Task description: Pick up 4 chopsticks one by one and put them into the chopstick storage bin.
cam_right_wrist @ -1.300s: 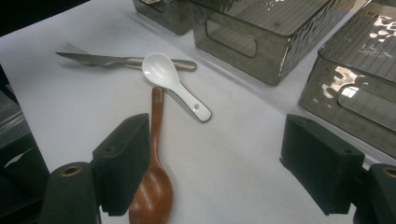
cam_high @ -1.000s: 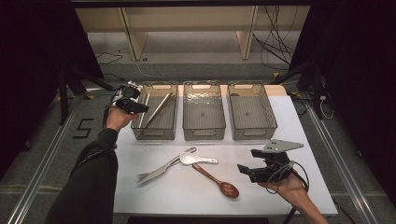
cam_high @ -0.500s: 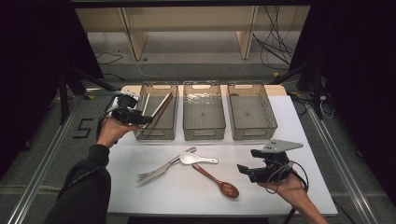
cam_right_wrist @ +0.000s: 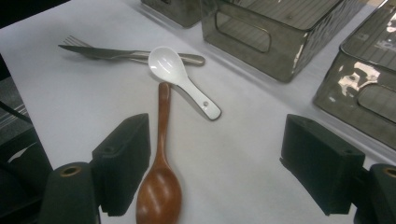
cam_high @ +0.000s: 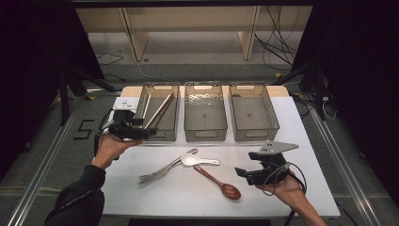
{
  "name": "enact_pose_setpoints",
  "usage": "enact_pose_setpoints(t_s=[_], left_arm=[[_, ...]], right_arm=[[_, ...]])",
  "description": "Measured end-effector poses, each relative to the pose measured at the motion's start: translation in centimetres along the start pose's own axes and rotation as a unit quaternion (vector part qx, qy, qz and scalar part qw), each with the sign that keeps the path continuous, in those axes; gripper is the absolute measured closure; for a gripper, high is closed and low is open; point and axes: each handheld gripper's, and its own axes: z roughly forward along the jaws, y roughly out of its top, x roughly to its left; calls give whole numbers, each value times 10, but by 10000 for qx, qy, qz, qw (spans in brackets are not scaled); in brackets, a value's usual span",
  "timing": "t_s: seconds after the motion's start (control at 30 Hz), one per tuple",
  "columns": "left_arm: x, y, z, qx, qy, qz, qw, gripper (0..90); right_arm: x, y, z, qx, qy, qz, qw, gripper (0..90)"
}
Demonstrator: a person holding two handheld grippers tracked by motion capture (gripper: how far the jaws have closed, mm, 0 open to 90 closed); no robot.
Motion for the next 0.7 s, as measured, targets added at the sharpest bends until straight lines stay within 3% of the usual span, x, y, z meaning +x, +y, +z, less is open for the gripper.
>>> enact_pose_setpoints(t_s=[0.03,0.37,0.7], left_arm=[[-4,-2,0,-20,61,70,10000,226],[-30,-20,-9,-354,-162,84,9992,202],[-46,-35,-7,-245,-261,176,9992,160]], right_arm=[[1,1,1,19,8,-6,10000,248],[9,5,12,202,90,-128,9997,248],[16,9,29,459,207,-255,9984,249]])
